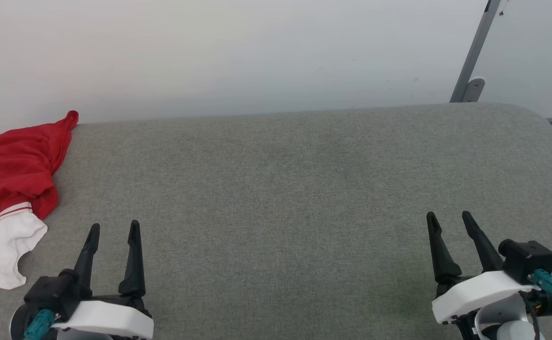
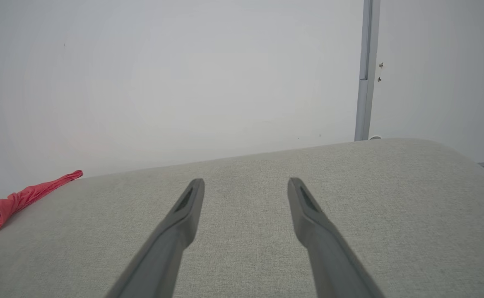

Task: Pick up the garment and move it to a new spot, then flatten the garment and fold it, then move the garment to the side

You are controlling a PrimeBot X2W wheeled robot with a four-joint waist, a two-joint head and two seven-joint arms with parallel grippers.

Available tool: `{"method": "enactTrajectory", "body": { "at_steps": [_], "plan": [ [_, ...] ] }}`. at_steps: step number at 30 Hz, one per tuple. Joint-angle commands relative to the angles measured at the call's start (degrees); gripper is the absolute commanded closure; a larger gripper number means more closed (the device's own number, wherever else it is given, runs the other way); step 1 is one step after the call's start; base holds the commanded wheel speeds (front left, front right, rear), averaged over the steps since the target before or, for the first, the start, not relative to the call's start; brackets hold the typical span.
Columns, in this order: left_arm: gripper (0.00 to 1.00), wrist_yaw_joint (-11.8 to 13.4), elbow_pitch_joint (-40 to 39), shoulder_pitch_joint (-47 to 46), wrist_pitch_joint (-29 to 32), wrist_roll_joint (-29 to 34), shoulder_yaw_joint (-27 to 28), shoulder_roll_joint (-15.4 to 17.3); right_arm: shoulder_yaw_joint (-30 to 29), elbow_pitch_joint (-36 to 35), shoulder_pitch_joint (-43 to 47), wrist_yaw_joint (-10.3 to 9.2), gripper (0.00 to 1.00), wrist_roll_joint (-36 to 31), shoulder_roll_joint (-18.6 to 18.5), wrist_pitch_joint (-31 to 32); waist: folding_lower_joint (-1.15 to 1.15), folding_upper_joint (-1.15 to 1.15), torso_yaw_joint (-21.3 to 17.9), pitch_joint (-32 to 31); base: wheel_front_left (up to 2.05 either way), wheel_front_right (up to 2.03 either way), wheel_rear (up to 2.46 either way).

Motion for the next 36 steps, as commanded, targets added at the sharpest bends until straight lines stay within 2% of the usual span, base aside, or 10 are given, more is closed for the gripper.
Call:
{"method": "enactTrajectory", "body": {
  "at_steps": [1, 21, 36],
  "plan": [
    [0.00, -0.1, -0.5, 0.3, -0.6, 1.0, 0.0, 0.3, 0.1, -0.4, 0.1, 0.11, 0.00, -1.1, 0.1, -0.3, 0.00, 0.00, 0.0, 0.0, 0.00, 0.00, 0.00],
    [0.00, -0.8, -1.2, 1.1, -2.6, 8.6, -0.8, 0.6, 0.4, -1.2, 0.6, 0.08, 0.00, -9.5, 0.4, -2.1, 0.00, 0.00, -0.1, -0.6, 0.00, 0.00, 0.00],
    [0.00, -0.9, -0.1, 0.6, -2.6, 7.0, -0.7, 0.5, 0.5, -1.6, 0.7, 0.08, 0.00, -9.8, 0.5, -2.4, 0.00, 0.00, 0.6, -0.6, 0.00, 0.00, 0.00]
  ]
}}
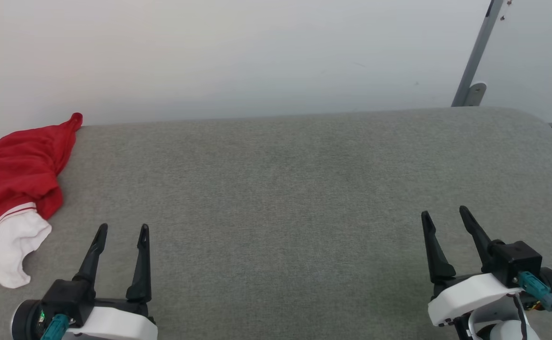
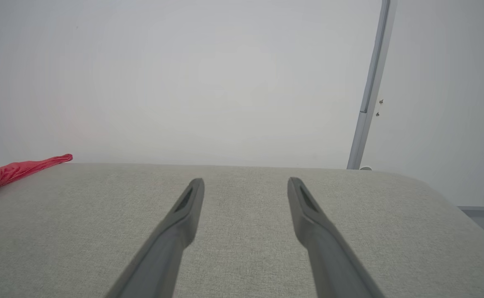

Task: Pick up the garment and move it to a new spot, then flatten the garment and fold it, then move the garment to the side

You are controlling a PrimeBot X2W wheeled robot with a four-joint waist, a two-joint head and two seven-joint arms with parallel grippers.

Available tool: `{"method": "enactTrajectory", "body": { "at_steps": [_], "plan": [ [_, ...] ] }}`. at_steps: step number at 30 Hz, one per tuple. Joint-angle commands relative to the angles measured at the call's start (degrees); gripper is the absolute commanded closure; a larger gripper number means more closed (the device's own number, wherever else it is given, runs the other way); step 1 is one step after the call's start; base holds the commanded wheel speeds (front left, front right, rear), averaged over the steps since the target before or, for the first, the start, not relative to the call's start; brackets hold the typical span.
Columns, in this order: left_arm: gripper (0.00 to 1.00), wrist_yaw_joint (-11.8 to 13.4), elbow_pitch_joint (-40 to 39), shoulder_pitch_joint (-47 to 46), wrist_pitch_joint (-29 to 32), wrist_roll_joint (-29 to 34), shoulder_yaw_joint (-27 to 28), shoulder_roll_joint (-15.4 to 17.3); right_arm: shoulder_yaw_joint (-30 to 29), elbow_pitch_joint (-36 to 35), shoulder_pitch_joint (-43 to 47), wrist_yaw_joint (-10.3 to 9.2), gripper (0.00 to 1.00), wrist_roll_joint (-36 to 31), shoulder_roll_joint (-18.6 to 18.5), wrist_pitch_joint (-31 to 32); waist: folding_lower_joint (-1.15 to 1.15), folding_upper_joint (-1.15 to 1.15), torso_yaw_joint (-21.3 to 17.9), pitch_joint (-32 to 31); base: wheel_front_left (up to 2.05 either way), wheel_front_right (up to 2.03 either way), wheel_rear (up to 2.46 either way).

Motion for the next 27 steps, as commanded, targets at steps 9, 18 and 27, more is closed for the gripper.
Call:
{"method": "enactTrajectory", "body": {
  "at_steps": [9, 18, 27],
  "plan": [
    [0.00, 0.8, 2.2, 0.6, -0.3, -2.1, 3.0, -1.1, 2.8, -0.3, -0.5, 0.02, 0.00, 0.0, -0.1, 0.9, 0.00, 0.00, 6.2, -0.9, 0.00, 0.00, 0.00],
    [0.00, 2.2, 3.3, 1.4, -0.3, -2.5, 6.2, -0.5, 4.9, 0.7, -0.8, 0.02, 0.00, 0.5, -0.1, 0.7, 0.00, 0.00, 15.9, -2.1, 0.00, 0.00, 0.00],
    [0.00, 3.5, 3.2, 2.2, -0.1, -2.4, 7.2, 0.6, 7.3, 1.7, -1.4, 0.02, 0.00, 1.8, 0.2, -0.1, 0.00, 0.00, 25.9, -2.7, 0.00, 0.00, 0.00]
  ]
}}
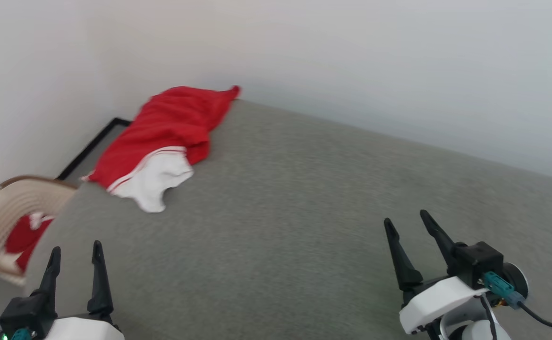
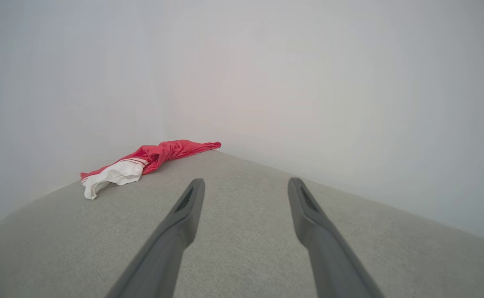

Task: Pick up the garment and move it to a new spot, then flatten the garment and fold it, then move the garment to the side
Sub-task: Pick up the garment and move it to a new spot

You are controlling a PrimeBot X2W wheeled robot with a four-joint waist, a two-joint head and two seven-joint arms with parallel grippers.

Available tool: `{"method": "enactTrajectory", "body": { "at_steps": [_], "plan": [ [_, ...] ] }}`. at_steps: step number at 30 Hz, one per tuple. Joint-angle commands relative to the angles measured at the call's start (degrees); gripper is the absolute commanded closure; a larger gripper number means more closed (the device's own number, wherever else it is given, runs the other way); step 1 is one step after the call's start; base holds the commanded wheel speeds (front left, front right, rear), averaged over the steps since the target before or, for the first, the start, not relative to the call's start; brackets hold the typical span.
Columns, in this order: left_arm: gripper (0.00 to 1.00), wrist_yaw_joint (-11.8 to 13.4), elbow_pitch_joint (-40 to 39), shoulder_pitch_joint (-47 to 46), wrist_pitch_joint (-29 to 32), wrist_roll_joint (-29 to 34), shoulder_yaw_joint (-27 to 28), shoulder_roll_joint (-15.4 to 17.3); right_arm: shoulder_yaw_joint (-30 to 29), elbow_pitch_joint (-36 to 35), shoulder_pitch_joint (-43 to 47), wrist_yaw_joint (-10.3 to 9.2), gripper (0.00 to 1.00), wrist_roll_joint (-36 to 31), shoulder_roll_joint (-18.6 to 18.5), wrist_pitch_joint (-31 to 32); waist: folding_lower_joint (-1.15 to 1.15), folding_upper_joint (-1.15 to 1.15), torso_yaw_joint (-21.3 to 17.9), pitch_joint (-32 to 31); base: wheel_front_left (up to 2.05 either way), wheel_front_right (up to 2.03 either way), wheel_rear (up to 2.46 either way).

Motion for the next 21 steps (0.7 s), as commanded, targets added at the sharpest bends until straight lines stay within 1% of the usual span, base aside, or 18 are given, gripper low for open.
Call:
{"method": "enactTrajectory", "body": {
  "at_steps": [1, 6, 14, 19, 21],
  "plan": [
    [0.00, 0.4, -0.2, 0.8, 0.0, -0.1, 0.2, 0.1, 0.4, 0.2, -0.6, 0.01, 0.00, 0.5, 0.3, -0.3, 0.00, 0.00, 3.4, -0.2, 0.00, 0.00, 0.00],
    [0.00, 1.2, -1.1, 1.2, -0.1, -1.1, 0.9, -0.3, 2.4, 0.3, -2.5, 0.01, 0.00, 0.5, 0.2, 0.3, 0.00, 0.00, 4.8, 1.2, 0.00, 0.00, 0.00],
    [0.00, 1.4, -1.2, -0.7, -0.2, -2.7, 0.6, -1.0, 2.3, 0.5, -3.7, 0.01, 0.00, 0.9, -0.8, 0.2, 0.00, 0.00, 5.5, 2.4, 0.00, 0.00, 0.00],
    [0.00, 0.1, 1.4, -5.5, -0.3, -3.4, -0.8, -0.7, 0.2, -0.8, -2.9, 0.01, 0.00, 0.2, -1.3, 0.7, 0.00, 0.00, 5.3, 3.7, 0.00, 0.00, 0.00],
    [0.00, -0.3, 3.1, -7.8, -0.3, -2.8, -1.3, 0.1, -0.3, -1.5, -2.7, 0.01, 0.00, 0.2, -1.3, 1.1, 0.00, 0.00, 4.6, 4.6, 0.00, 0.00, 0.00]
  ]
}}
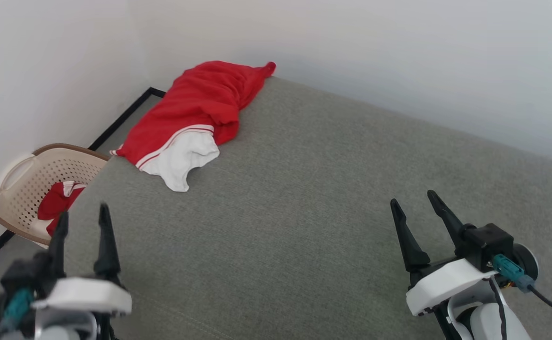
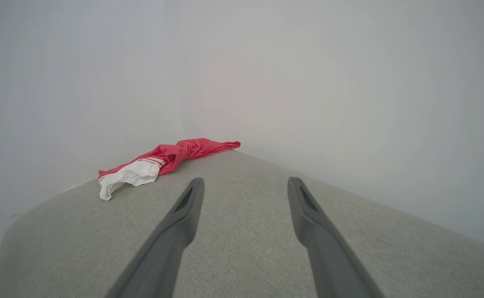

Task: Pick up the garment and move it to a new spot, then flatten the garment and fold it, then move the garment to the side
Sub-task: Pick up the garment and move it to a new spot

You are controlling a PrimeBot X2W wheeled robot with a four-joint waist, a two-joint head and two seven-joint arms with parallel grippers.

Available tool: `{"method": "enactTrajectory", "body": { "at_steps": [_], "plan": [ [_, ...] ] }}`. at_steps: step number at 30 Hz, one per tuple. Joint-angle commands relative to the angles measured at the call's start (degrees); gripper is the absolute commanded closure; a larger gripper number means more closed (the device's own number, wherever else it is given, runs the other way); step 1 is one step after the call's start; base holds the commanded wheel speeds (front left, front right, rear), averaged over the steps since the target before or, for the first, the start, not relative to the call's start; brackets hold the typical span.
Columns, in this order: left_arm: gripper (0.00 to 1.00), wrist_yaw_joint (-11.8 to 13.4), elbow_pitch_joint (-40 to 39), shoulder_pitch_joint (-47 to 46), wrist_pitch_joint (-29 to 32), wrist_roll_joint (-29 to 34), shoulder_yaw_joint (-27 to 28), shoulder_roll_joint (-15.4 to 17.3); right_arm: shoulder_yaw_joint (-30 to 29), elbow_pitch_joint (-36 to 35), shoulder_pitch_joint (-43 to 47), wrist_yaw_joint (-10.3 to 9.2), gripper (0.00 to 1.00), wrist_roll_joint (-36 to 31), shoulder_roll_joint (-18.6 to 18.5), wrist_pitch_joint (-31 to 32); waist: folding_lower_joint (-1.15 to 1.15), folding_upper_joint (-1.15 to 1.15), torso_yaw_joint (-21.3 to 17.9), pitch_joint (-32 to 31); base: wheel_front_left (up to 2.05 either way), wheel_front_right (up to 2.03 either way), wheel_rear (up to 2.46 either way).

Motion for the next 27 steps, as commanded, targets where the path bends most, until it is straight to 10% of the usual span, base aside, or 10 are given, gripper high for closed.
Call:
{"method": "enactTrajectory", "body": {
  "at_steps": [1, 27],
  "plan": [
    [0.00, -0.3, 0.5, -1.5, -0.3, -0.2, 0.1, 0.4, -0.1, -0.7, -0.1, 0.01, 0.00, -0.3, -0.2, 0.1, 0.00, 0.00, -1.0, 1.0, 0.00, 0.00, 0.00],
    [0.00, -3.1, 32.4, -40.5, -0.3, -3.0, 2.5, 8.0, -2.1, -16.3, -9.0, 0.01, 0.00, -2.9, -7.2, 7.5, 0.00, 0.00, -12.7, 24.7, 0.00, 0.00, 0.00]
  ]
}}
